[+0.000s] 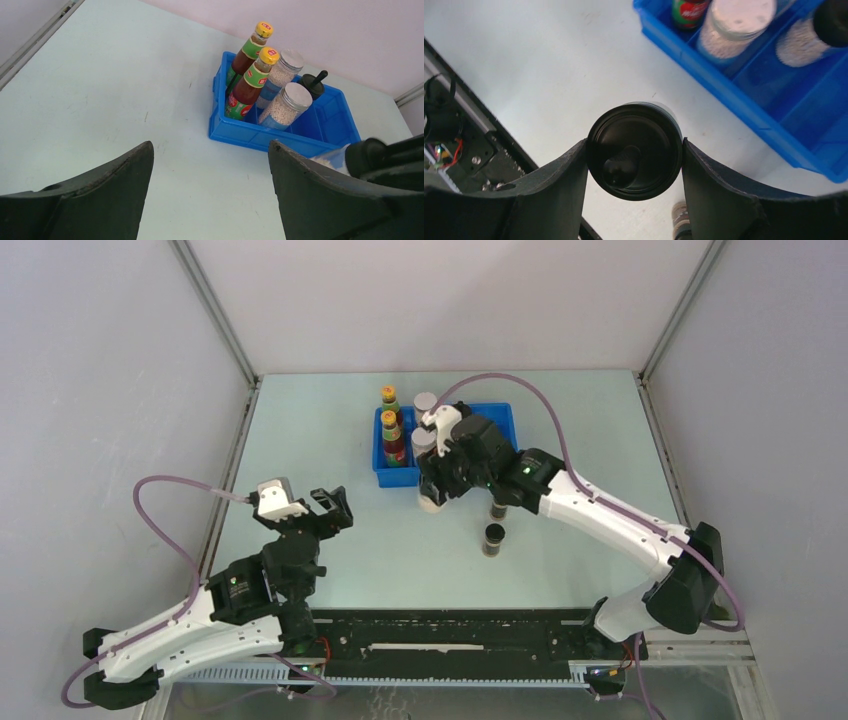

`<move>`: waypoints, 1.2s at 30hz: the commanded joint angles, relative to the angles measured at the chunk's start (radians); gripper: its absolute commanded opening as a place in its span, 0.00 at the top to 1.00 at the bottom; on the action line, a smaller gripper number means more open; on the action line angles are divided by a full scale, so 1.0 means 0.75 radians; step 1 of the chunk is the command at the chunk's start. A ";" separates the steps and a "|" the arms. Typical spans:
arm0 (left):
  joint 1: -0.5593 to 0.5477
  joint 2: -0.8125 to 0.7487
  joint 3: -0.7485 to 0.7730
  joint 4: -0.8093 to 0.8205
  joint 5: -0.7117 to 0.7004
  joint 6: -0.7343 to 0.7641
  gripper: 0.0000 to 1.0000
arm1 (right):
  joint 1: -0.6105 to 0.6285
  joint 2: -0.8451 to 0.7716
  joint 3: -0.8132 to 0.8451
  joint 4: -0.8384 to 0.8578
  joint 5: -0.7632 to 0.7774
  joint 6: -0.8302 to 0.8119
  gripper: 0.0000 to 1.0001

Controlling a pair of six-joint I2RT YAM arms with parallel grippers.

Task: Organize the condiment bottles
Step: Pick up the bottle from the center of the board, then place the bottle in the storage box.

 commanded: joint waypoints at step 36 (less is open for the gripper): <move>-0.007 0.039 -0.013 0.083 0.075 -0.017 0.12 | -0.397 0.209 0.294 0.102 0.166 -0.007 1.00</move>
